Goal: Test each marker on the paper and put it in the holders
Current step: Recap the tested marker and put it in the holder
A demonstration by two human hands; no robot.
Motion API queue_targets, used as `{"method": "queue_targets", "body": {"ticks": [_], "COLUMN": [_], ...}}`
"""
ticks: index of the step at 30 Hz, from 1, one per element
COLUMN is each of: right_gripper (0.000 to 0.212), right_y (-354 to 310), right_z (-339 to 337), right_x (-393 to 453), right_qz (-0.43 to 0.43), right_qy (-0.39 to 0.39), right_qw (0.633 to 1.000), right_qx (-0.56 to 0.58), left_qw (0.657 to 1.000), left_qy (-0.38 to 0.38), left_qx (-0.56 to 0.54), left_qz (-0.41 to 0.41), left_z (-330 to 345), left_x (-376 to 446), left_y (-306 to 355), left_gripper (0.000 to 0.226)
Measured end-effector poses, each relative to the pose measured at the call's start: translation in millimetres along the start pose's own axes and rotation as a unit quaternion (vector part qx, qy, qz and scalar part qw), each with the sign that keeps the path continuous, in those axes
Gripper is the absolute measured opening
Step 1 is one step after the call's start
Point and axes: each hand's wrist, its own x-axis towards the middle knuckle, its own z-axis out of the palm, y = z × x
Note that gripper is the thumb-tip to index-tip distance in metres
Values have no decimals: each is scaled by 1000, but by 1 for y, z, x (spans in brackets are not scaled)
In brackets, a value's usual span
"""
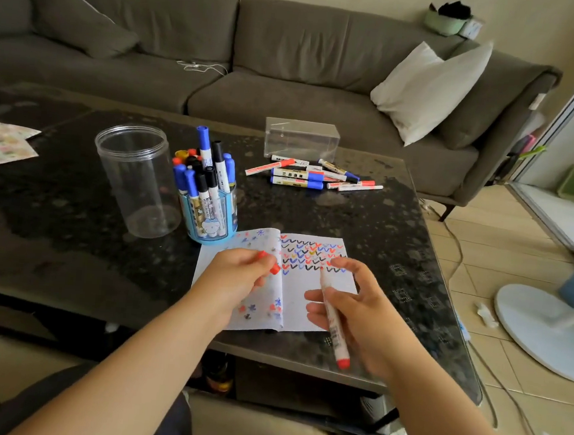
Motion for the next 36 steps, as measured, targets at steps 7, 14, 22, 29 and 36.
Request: {"method": "queue_targets", "body": {"ticks": [7, 14, 22, 29, 36], "right_gripper": [29, 13, 21, 33, 31], "right_y": [-1, 19, 38, 57, 56], "right_z": [-6, -8, -3, -9, -3], "right_x": [48, 96, 132, 139, 139], "right_qz": [65, -12, -169, -231, -237], "right_qy": [19, -56, 44, 60, 49], "right_qw": [990, 998, 950, 931, 925], "right_qx": [125, 17, -260, -277, -292], "left_qw": [986, 975, 952, 956, 963], "left_qy": [-4, -5, 21, 38, 36], "left_qx": [143, 189, 246, 237, 221], "left_qz": [84, 120, 179, 169, 149], "left_z": [-5, 4, 21, 26, 24], "left_x": [24, 52, 68, 72, 71], "left_y": [-6, -21, -26, -33, -38], "left_gripper": [14, 7, 12, 12, 12]}}
